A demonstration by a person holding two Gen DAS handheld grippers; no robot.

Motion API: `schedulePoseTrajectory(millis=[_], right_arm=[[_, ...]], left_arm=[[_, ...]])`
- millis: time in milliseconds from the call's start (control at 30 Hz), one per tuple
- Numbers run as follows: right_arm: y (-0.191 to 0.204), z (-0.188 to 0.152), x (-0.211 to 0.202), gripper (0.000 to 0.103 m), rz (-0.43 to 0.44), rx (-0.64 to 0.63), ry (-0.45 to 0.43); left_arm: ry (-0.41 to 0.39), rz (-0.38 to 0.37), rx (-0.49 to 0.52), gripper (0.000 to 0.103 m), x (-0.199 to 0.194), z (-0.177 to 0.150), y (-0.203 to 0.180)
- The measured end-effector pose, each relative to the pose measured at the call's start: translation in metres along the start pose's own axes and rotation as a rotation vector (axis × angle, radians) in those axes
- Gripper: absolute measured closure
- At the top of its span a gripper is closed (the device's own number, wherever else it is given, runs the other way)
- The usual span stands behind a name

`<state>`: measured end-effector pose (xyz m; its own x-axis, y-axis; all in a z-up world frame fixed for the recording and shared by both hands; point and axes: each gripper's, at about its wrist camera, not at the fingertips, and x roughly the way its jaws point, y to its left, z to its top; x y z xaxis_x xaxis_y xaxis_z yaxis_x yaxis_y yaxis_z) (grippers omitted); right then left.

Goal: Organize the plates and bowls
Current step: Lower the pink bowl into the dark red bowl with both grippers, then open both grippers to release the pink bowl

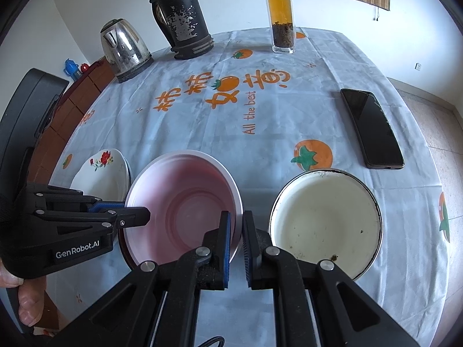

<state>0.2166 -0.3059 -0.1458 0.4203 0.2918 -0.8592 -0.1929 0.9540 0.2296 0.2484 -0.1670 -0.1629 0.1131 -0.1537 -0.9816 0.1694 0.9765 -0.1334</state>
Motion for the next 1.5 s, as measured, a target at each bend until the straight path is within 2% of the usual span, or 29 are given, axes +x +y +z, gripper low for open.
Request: schedulePoseTrajectory(millis=[600,767,867,1033,1133,1200,1233,1500], right_arm=[[0.001,-0.001,0.0,0.093,-0.005,-0.001,-0.008],[0.001,-0.001,0.0,0.093,-0.006,-0.002,-0.008],[0.001,-0.001,0.0,0.092,-0.007,-0.005,-0.011],[0.002,-0.002,0.0,0.081,0.008,-0.008,-0.014],[0.005,-0.002,0.0,0.078,0.004,-0.017,-0.016],[0.005,-0.002,0.0,0.067,-0.011,-0.014,-0.016],[0.004,-0.003,-0.001,0.065,-0.018,-0.01,-0.022],[0.003,-0.004,-0.009,0.064,-0.013,-0.004,-0.042]], left_arm=[[-0.021,0.004,0.002,0.095,-0.008,-0.004,0.0],[-0.037,0.001,0.008,0.079,-0.013,-0.005,-0.003],[-0.072,0.014,0.021,0.066,-0.021,-0.005,-0.007],[-0.085,0.055,0.011,0.049,-0.023,-0.003,-0.003],[-0.09,0.051,-0.004,0.048,-0.024,-0.004,0.002],[-0.094,0.06,-0.01,0.048,-0.024,-0.005,0.005],[-0.096,0.06,-0.009,0.048,-0.025,-0.005,0.005],[-0.106,0.064,-0.015,0.048,-0.028,-0.004,0.003]])
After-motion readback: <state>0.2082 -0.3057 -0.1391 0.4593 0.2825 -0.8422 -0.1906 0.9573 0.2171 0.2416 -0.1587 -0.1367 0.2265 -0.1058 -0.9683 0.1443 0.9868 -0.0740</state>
